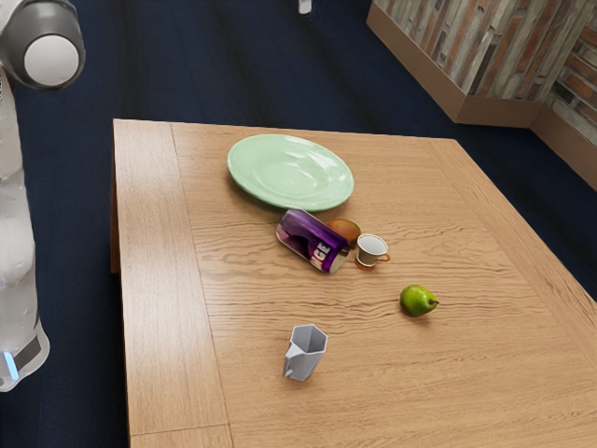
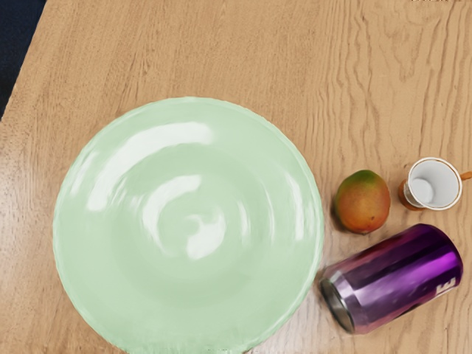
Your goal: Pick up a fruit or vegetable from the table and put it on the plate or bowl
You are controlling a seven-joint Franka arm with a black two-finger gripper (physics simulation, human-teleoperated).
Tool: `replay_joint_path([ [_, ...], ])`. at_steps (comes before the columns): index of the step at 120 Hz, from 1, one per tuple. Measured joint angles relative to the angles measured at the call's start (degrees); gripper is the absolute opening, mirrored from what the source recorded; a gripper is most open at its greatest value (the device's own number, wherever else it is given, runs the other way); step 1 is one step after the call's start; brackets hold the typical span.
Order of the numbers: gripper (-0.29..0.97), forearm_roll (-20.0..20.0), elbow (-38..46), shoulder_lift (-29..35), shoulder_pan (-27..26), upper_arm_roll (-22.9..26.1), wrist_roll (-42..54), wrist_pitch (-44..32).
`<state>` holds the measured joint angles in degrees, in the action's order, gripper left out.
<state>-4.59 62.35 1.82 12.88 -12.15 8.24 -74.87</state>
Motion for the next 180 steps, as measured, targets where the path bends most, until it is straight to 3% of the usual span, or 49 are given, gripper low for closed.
replay_joint_path([
  [18,0.66,1.8,0.4,-0.7,10.8,0.4,1.1,2.2],
  [43,0.66,2.3,0.4,-3.4,18.0,2.4,2.3,4.1],
  [54,0.66,2.4,0.4,-3.9,13.5,3.8,2.7,4.5],
  [72,0.66,2.7,0.5,-6.9,-6.1,4.2,3.3,4.9],
  [79,0.66,2.8,0.6,-7.5,-9.9,4.3,3.5,5.0],
  [99,0.66,2.7,0.5,-9.9,-7.2,4.5,3.9,5.0],
  [180,0.66,2.5,0.3,-18.5,-8.1,21.7,4.5,-8.4],
])
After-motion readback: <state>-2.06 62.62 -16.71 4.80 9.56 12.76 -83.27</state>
